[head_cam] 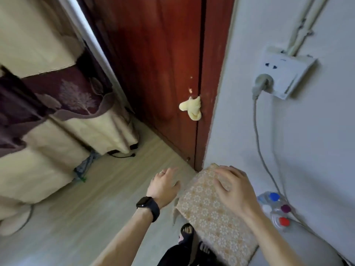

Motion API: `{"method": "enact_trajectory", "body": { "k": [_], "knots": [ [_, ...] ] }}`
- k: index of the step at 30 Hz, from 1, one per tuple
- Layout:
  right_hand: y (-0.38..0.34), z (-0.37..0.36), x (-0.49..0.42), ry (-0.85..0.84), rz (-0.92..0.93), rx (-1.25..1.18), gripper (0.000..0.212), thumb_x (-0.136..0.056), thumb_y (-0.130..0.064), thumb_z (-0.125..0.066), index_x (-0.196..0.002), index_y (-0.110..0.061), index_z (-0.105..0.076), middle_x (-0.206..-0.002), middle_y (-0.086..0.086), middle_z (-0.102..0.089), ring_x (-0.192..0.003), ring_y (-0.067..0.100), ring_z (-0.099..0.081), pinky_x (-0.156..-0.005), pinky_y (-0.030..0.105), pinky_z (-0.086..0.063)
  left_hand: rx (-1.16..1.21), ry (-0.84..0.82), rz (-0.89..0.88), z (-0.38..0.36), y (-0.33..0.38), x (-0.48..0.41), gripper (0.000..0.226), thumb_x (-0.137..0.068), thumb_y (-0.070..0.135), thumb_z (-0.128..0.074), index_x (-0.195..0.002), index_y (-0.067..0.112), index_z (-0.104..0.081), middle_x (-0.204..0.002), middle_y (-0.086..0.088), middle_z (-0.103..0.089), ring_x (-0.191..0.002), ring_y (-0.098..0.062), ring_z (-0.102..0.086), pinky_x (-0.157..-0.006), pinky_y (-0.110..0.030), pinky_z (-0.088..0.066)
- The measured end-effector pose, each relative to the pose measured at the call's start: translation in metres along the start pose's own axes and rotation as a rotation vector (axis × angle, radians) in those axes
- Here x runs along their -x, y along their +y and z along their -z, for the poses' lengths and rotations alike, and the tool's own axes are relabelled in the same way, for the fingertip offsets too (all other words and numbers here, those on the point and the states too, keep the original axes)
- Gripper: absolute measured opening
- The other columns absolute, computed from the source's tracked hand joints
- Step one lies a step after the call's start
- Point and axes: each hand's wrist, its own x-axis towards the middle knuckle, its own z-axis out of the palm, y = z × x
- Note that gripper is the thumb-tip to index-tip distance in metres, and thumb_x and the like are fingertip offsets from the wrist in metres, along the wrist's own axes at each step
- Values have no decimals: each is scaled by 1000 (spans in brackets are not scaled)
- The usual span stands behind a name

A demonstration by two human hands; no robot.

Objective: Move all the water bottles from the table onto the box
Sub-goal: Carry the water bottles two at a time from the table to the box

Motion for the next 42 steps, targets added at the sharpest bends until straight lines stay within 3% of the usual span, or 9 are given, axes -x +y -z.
{"method": "enact_trajectory", "body": {
  "k": [5,9,14,21,24,30,38,42],
  "knots": [
    [-73,-41,-33,-202,243,1,35,-92,-45,-60,-124,-32,-68,-130,-12,-61,-130,12,-44,-109,26,-33,87,250,259,40,-82,70,54,-95,40,-56,-145,30,-40,-140,-3,-52,-127,-26,-48,-103,-36,-42],
    [-151,-89,-28,-355,488,-19,36,-92,-38,-66,-127,-32,-66,-129,-13,-61,-125,-6,-34,-109,22,-26,121,431,465,60,-145,150,56,-93,41,-59,-145,30,-42,-139,-5,-54,-125,-27,-51,-103,-38,-42],
    [-269,-154,7,-602,740,-23,42,-92,-46,-62,-133,-41,-59,-137,-13,-57,-139,14,-34,-114,24,-24,151,687,707,90,-215,267,55,-90,45,-60,-142,34,-45,-139,0,-55,-124,-22,-52,-102,-40,-43],
    [-469,-240,88,-655,1175,-60,45,-88,-55,-56,-128,-36,-64,-127,-12,-64,-127,14,-50,-118,26,-24,97,1043,877,166,-302,418,56,-89,49,-59,-141,31,-49,-135,0,-57,-122,-22,-55,-98,-45,-47],
    [-547,-267,133,-660,1282,-116,42,-91,-49,-61,-130,-37,-62,-131,-11,-62,-132,16,-43,-118,29,-25,28,1162,953,201,-338,477,55,-86,50,-60,-137,33,-52,-132,2,-60,-118,-22,-57,-95,-44,-49],
    [-664,-315,196,-686,1432,-201,43,-92,-46,-63,-134,-38,-59,-133,-14,-59,-136,14,-36,-110,18,-18,-51,1299,1085,255,-392,572,52,-88,47,-61,-138,35,-52,-134,6,-58,-124,-20,-54,-102,-46,-44],
    [-788,-406,233,-791,1579,-238,52,-92,-57,-55,-142,-45,-47,-138,-14,-56,-139,16,-32,-116,35,-29,-108,1328,1294,308,-476,643,52,-89,47,-59,-138,35,-50,-137,4,-57,-126,-21,-52,-104,-49,-41],
    [-860,-462,242,-839,1641,-290,52,-92,-58,-54,-142,-46,-47,-137,-14,-56,-138,15,-34,-115,34,-31,-130,1387,1423,342,-525,667,51,-86,48,-61,-135,36,-52,-133,6,-59,-124,-21,-53,-103,-51,-42]
  ]
}}
